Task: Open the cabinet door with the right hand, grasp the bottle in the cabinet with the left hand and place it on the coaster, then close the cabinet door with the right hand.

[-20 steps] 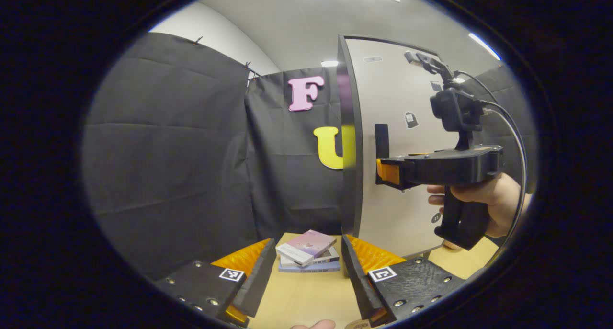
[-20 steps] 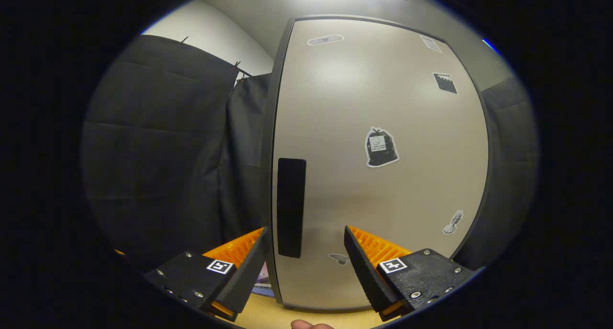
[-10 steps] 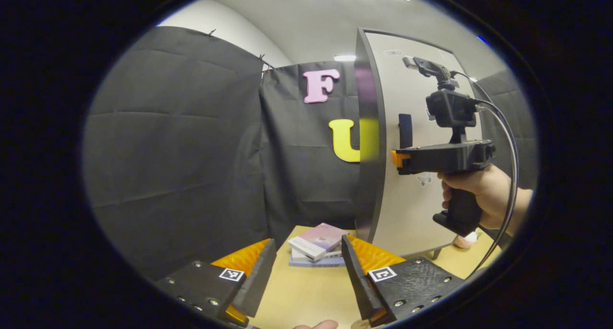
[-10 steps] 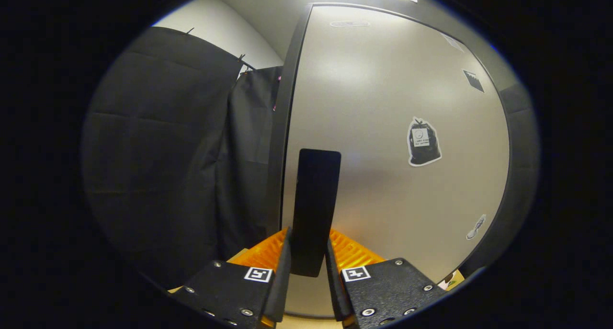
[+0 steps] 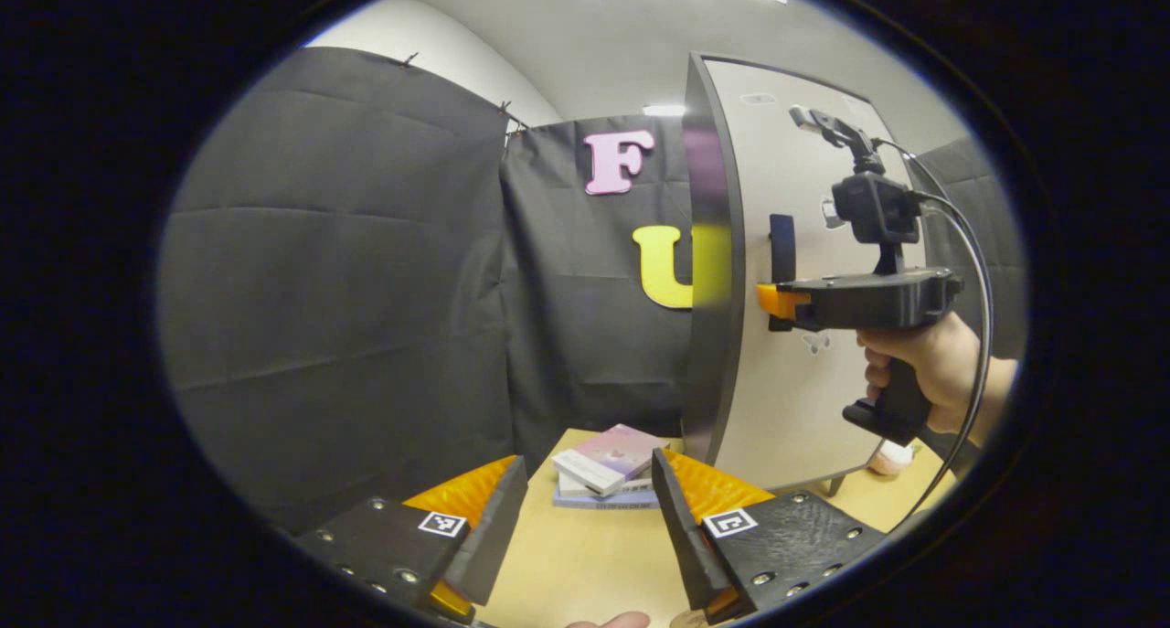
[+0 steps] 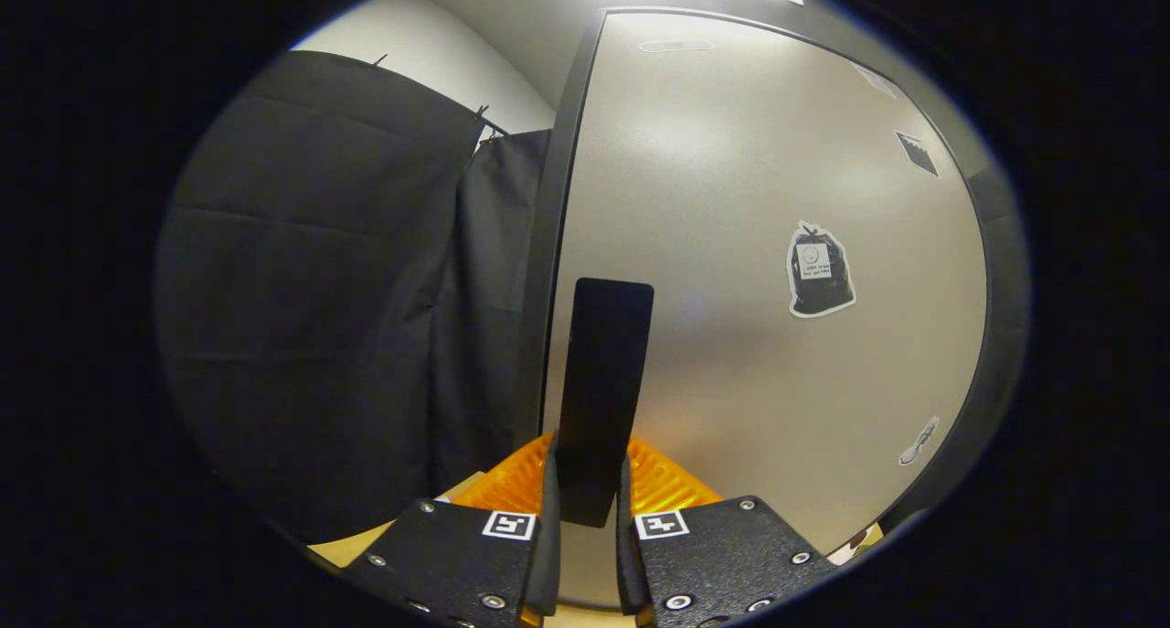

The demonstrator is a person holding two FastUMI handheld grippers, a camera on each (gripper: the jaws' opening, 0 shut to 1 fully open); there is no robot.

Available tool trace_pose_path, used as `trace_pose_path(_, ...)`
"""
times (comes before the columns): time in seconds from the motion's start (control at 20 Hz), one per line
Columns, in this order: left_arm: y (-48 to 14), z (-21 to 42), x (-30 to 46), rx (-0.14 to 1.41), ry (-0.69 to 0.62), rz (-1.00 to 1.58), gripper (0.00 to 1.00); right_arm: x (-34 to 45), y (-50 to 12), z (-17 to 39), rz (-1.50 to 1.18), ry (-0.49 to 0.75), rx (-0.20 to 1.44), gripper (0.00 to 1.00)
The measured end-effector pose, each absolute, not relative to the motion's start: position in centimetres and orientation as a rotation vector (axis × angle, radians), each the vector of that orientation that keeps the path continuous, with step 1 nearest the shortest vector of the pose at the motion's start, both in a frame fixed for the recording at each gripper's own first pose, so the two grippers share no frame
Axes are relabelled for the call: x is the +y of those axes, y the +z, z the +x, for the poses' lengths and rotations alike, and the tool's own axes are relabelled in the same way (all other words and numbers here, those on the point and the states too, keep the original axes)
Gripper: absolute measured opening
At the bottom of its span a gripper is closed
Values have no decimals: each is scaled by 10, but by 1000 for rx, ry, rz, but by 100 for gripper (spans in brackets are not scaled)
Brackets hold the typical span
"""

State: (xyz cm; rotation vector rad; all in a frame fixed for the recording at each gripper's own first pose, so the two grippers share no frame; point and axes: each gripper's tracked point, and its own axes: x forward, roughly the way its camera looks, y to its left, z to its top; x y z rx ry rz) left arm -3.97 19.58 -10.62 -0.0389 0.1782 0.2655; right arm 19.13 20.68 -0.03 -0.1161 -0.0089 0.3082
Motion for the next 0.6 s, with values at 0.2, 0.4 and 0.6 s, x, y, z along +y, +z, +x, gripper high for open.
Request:
trace_pose_path(0.2, -109, -43, 197, 189, 276, -25, 78, 207, 0, 189, -125, 338, -12, 25)
trace_pose_path(0.4, -109, -56, 198, 189, 283, -30, 78, 207, 0, 184, -107, 363, -1, 24)
trace_pose_path(0.6, -112, -60, 194, 197, 270, -21, 78, 205, 0, 172, -106, 383, -4, 24)
